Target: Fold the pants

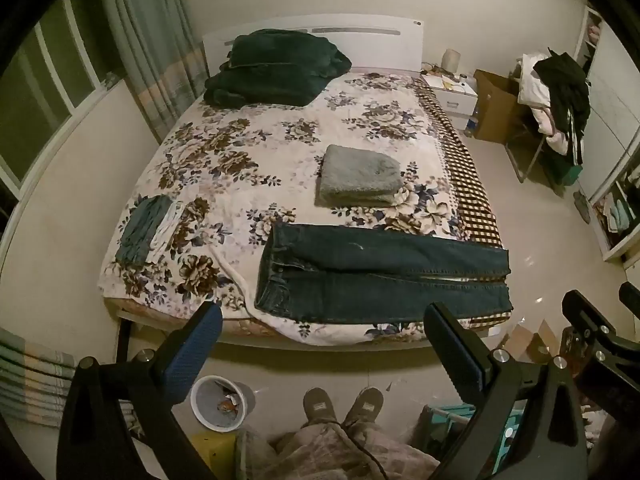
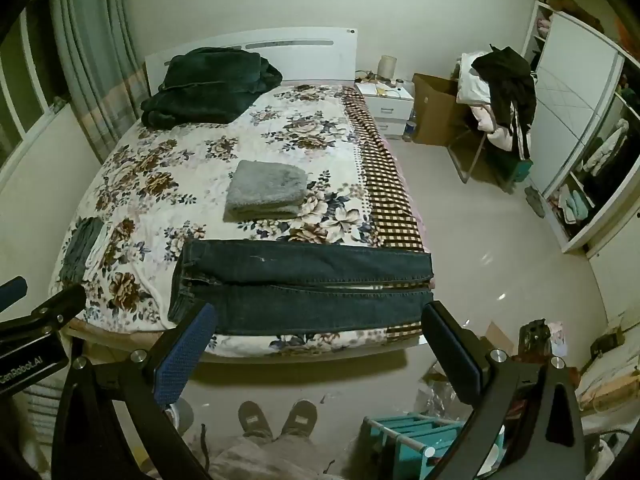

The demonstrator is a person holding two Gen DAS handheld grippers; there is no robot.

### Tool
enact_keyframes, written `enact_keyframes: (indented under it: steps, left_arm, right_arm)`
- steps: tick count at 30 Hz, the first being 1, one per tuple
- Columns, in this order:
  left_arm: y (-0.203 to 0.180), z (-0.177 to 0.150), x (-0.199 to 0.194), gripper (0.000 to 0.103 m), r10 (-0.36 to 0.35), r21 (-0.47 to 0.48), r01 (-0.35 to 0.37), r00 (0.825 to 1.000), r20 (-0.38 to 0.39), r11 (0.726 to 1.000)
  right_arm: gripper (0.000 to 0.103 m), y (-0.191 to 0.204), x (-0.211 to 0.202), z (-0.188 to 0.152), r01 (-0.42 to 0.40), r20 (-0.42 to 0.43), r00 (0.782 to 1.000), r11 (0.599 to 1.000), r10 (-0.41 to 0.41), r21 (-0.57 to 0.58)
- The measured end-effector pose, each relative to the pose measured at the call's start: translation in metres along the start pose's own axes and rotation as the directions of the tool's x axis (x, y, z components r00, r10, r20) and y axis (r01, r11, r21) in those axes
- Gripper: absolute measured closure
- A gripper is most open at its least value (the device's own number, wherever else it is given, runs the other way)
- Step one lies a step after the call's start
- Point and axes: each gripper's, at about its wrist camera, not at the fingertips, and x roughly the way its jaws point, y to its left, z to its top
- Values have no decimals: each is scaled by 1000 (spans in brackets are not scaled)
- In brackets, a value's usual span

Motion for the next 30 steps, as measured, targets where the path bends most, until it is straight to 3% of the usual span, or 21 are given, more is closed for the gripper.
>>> enact_keyframes:
  steps: [16, 30]
  left_arm:
    - [9, 9, -3, 0, 6, 2, -6, 1000, 2, 1000]
    - [-10, 9, -6, 0, 6, 0, -6, 1000, 6, 1000]
  right_arm:
    - [0, 4, 0, 4, -12, -4, 1000, 1000, 12, 5]
    - [0, 7, 2, 7, -17, -7, 1000, 1000, 17, 5]
